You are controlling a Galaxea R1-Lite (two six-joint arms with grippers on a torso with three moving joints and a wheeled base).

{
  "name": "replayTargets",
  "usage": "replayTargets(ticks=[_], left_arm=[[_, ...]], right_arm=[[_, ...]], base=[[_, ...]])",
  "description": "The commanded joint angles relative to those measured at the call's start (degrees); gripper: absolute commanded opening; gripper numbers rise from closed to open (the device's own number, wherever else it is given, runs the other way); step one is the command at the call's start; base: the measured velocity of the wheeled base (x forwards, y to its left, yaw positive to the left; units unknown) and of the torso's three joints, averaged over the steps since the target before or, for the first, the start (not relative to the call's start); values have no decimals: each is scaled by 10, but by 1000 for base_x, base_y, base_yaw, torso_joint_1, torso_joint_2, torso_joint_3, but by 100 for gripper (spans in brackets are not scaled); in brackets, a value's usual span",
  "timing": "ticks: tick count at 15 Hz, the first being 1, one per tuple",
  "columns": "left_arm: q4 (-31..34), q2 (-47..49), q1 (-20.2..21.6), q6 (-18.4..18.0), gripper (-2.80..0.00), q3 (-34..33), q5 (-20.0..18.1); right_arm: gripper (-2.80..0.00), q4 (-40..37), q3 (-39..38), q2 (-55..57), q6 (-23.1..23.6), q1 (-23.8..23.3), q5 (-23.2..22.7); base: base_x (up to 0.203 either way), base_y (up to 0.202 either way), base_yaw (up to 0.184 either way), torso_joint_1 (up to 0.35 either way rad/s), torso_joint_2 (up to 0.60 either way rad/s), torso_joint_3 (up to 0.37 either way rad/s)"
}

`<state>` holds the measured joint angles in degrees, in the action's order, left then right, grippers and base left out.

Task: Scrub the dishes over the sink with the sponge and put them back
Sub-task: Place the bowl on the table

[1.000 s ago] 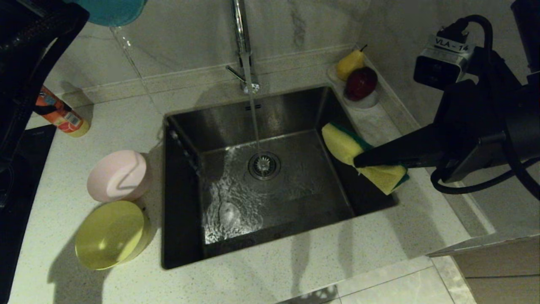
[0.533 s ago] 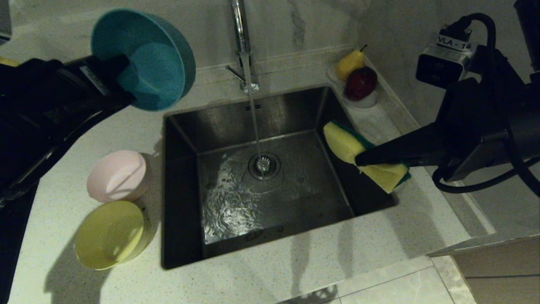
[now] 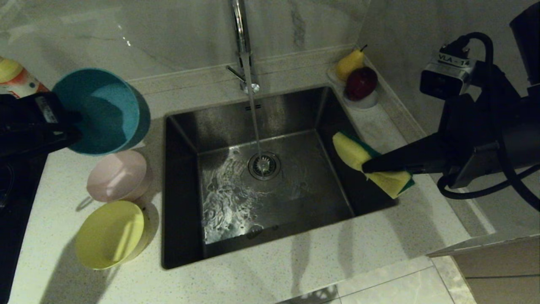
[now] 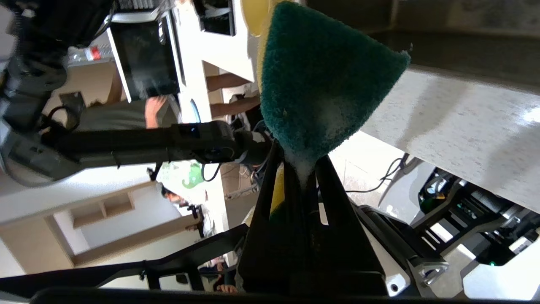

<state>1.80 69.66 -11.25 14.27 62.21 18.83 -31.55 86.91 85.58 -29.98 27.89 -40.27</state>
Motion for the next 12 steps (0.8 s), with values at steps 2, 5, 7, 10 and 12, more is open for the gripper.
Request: replayTargets(ticks=[2, 5, 7, 10, 12], left_arm=[[26, 7, 100, 46, -280, 25, 9], [56, 18, 165, 112, -280, 26, 11], [78, 34, 211, 151, -280, 29, 10], [99, 87, 305, 195, -280, 48, 7], [104, 116, 353, 208, -280, 48, -28]], right_arm=[[-280, -3, -15, -7, -1, -15, -3], [-280, -1, -38, -10, 1, -17, -3], [-280, -1, -40, -12, 1, -20, -3], [-280, -1, -38, -4, 1, -28, -3], [-280, -1, -38, -1, 1, -27, -3]], base=[[0, 0, 0, 0, 0, 0], [0, 0, 0, 0, 0, 0], [0, 0, 0, 0, 0, 0], [0, 0, 0, 0, 0, 0], [0, 0, 0, 0, 0, 0]])
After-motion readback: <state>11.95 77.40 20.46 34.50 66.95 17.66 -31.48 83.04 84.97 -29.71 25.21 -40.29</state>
